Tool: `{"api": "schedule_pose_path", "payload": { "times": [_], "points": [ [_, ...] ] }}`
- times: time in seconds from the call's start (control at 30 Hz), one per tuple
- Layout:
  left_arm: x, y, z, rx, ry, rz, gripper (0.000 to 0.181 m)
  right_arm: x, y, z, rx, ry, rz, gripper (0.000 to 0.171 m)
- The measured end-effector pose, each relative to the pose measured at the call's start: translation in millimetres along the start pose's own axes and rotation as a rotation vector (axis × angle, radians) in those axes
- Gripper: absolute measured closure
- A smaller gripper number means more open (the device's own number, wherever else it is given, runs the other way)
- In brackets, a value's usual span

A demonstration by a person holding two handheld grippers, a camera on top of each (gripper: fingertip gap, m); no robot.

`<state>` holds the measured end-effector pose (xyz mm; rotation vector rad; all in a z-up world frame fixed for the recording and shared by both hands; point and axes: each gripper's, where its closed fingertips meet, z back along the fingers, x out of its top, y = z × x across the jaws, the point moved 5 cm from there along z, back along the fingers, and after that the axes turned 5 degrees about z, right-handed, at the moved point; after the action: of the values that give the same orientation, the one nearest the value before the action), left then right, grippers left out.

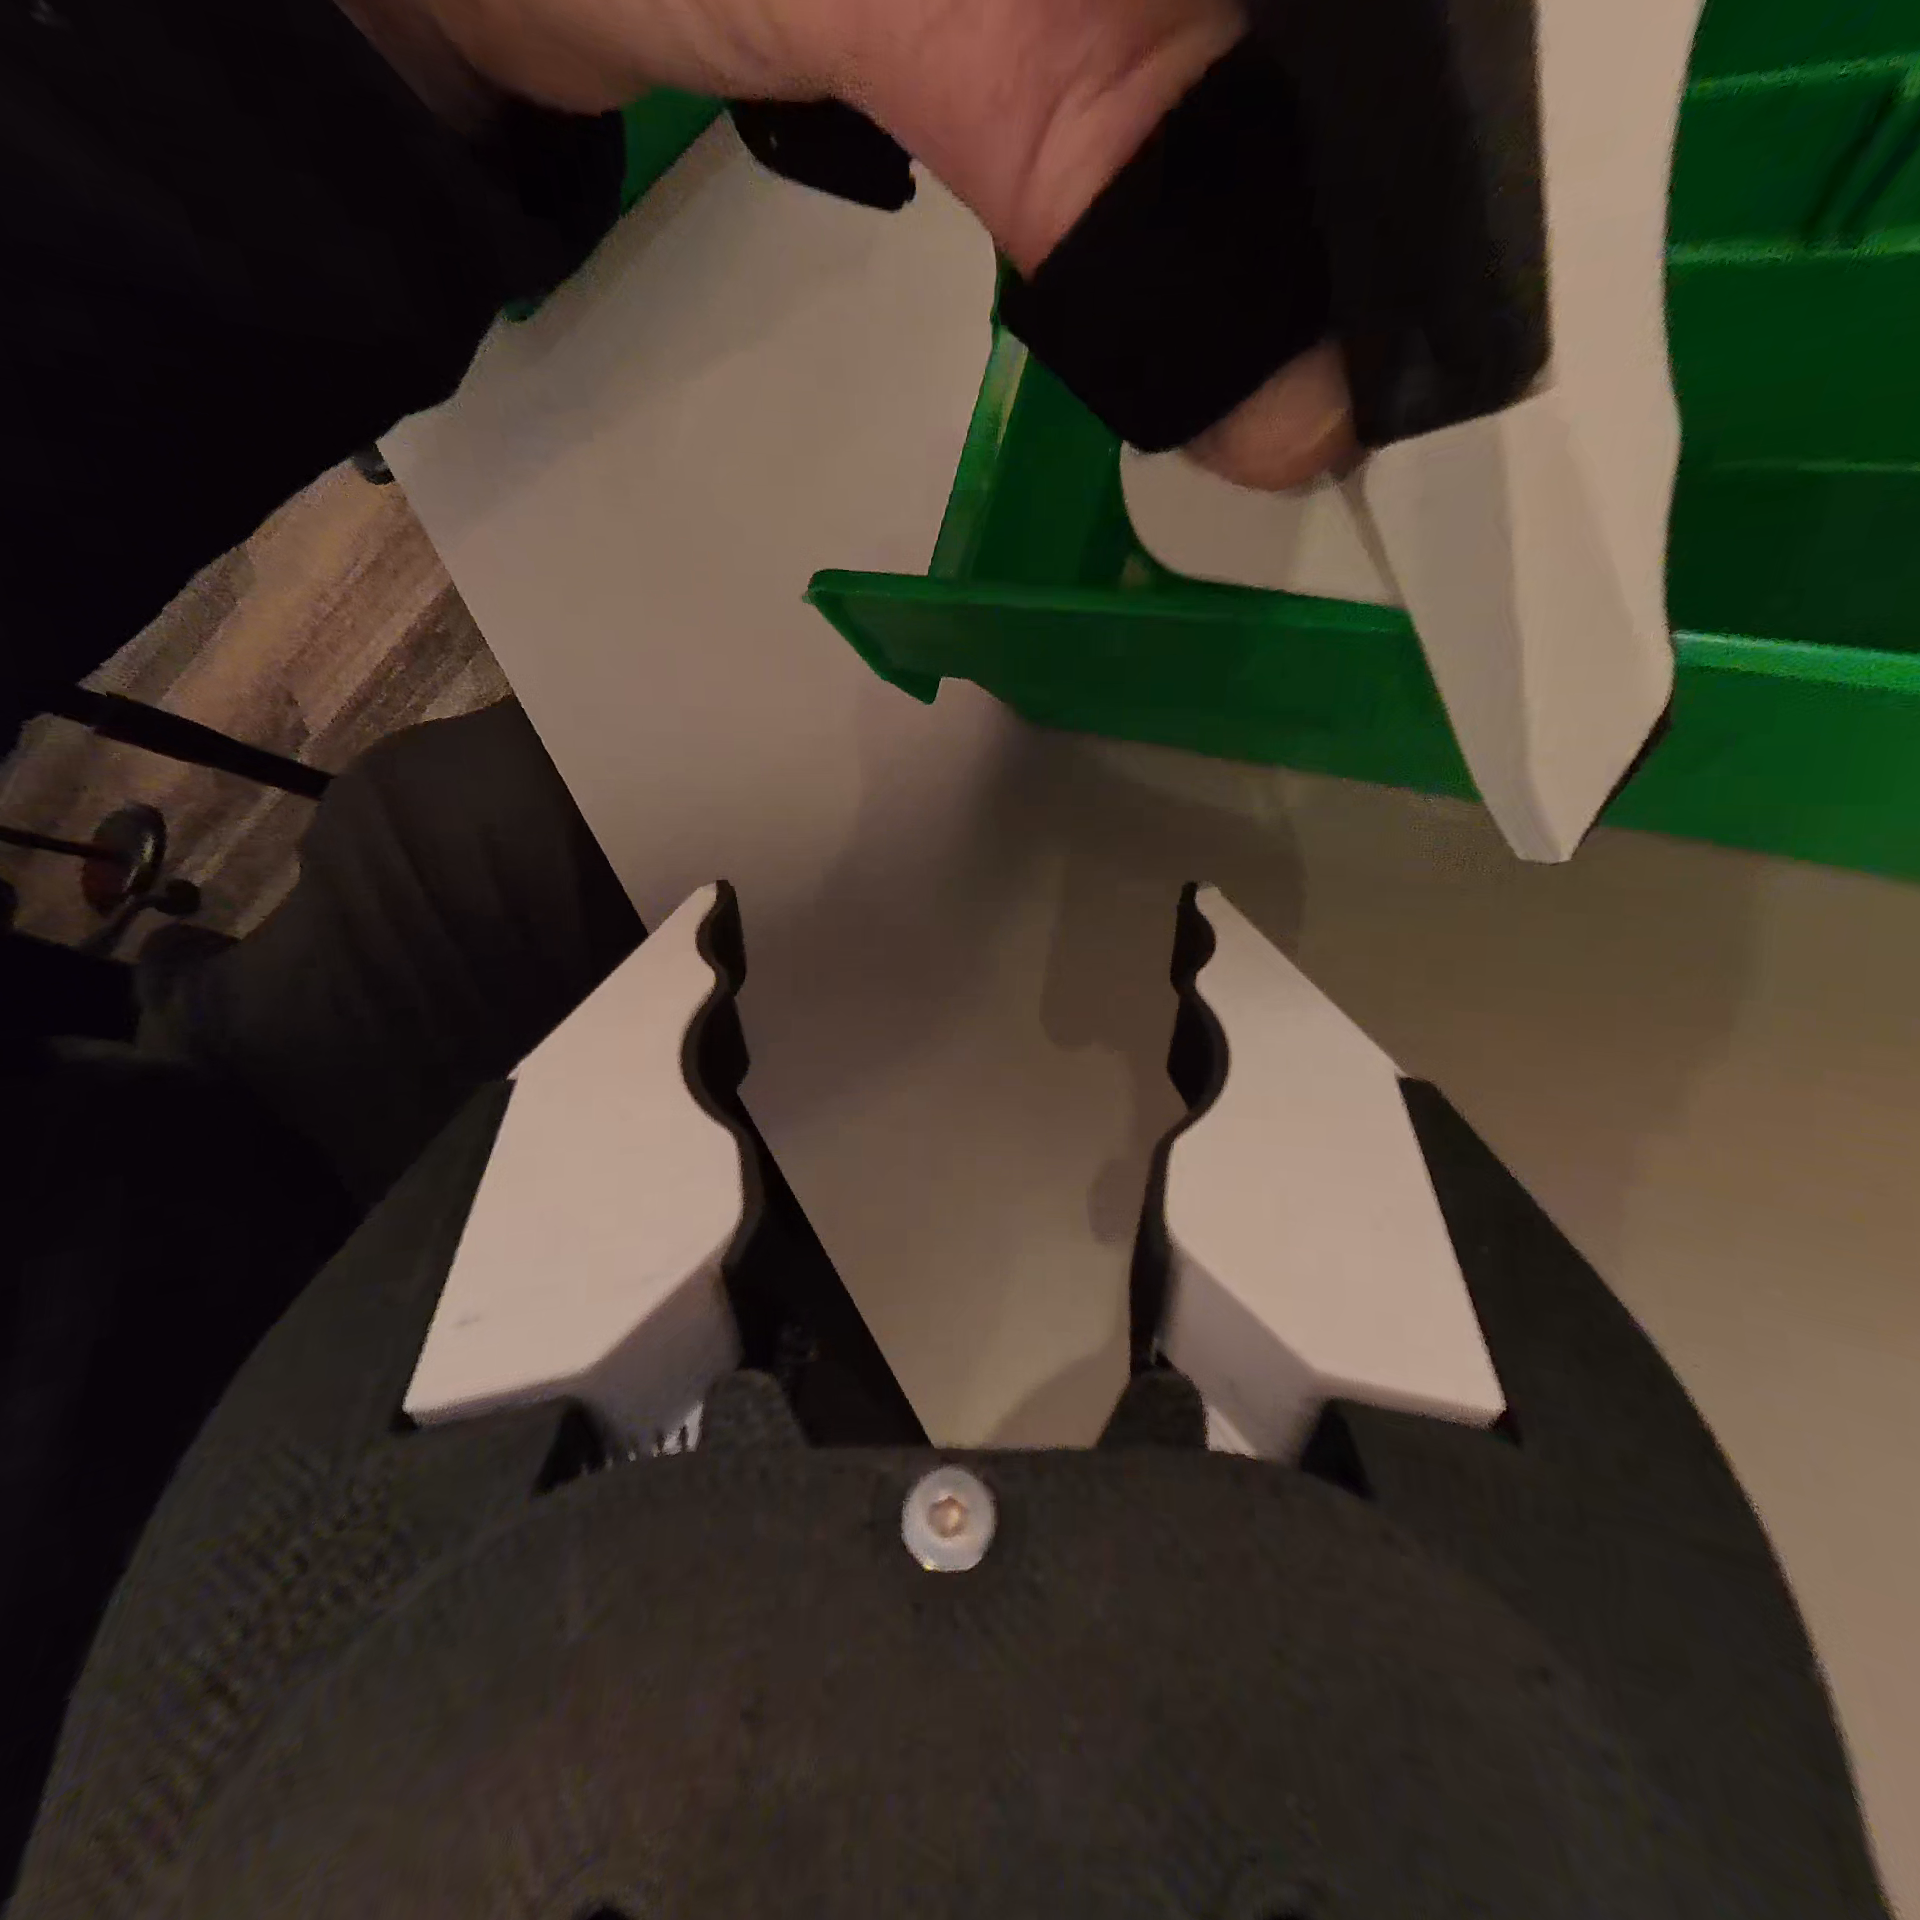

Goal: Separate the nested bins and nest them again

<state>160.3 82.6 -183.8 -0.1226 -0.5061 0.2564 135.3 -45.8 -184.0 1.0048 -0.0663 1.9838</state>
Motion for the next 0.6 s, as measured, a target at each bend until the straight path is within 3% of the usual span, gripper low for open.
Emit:
{"api": "schedule_pose_path", "payload": {
  "times": [0.17, 0.37, 0.5, 0.6],
  "points": [
    [-3.6, 4.9, 8.7, 0.049, -0.025, -0.017, 0.074, -3.5, -0.3, -7.7, 0.025, 0.007, 0.001, 0.092],
    [-17.3, 17.6, 36.9, 0.029, -0.110, 0.062, 0.075, -10.1, 1.2, -16.8, 0.041, 0.035, 0.001, 0.094],
    [-30.6, 22.8, 82.3, 0.065, -0.178, 0.079, 0.075, -12.0, 4.7, -21.5, 0.054, 0.045, 0.009, 0.095],
    [-47.5, 30.2, 140.4, 0.128, -0.243, 0.102, 0.075, -14.0, 6.6, -24.3, 0.058, 0.055, 0.015, 0.095]
  ]
}}
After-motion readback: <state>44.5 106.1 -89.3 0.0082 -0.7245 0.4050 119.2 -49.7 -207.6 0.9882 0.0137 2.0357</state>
